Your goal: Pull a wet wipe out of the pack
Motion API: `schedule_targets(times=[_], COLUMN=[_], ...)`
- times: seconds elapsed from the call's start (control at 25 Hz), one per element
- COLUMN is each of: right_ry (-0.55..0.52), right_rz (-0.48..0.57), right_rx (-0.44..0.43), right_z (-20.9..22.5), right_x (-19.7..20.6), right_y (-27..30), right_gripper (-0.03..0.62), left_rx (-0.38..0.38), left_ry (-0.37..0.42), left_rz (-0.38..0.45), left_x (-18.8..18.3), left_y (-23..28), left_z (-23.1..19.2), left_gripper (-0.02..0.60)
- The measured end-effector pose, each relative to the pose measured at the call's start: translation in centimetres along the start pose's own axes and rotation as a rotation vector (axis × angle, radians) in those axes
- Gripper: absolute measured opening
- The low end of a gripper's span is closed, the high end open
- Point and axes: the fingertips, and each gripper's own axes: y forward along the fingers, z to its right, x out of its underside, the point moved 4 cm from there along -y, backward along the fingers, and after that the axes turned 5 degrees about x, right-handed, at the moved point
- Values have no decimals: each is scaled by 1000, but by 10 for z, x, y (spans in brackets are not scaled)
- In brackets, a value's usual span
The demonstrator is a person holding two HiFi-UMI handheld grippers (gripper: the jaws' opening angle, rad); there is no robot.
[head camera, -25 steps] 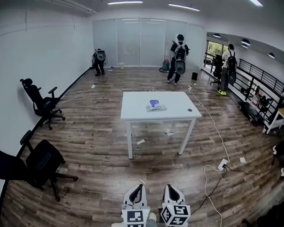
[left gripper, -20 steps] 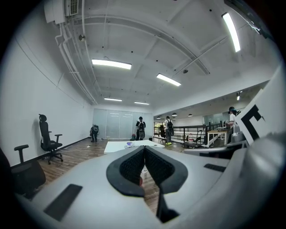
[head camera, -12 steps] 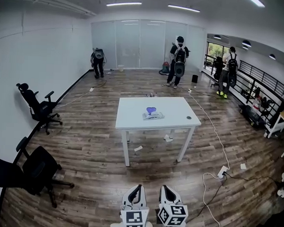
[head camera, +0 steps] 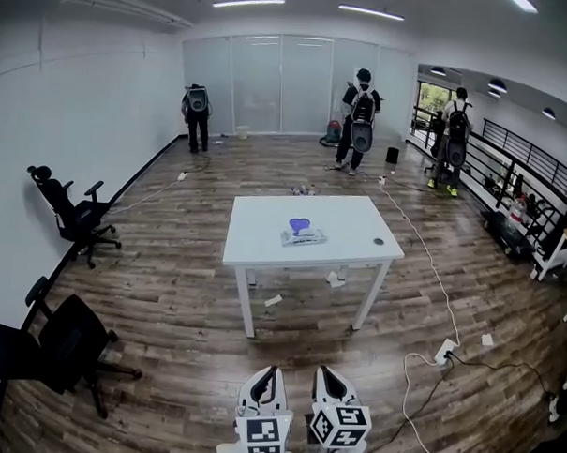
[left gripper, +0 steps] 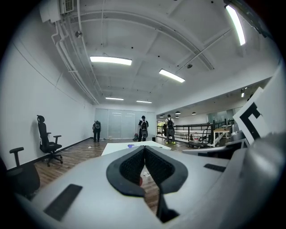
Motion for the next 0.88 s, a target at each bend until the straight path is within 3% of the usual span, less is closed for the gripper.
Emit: schedule_targets(times=[0.88], right_ry=[5], right_rz=[-43], right_rx=[15], right_z=[60], right_x=[-15], right_y=[78], right_gripper=[9], left_rx=[10], left_ry=[-6], left_rz=[-33], left_x=[12], left_y=[103], left_z=[3], left_gripper=[12])
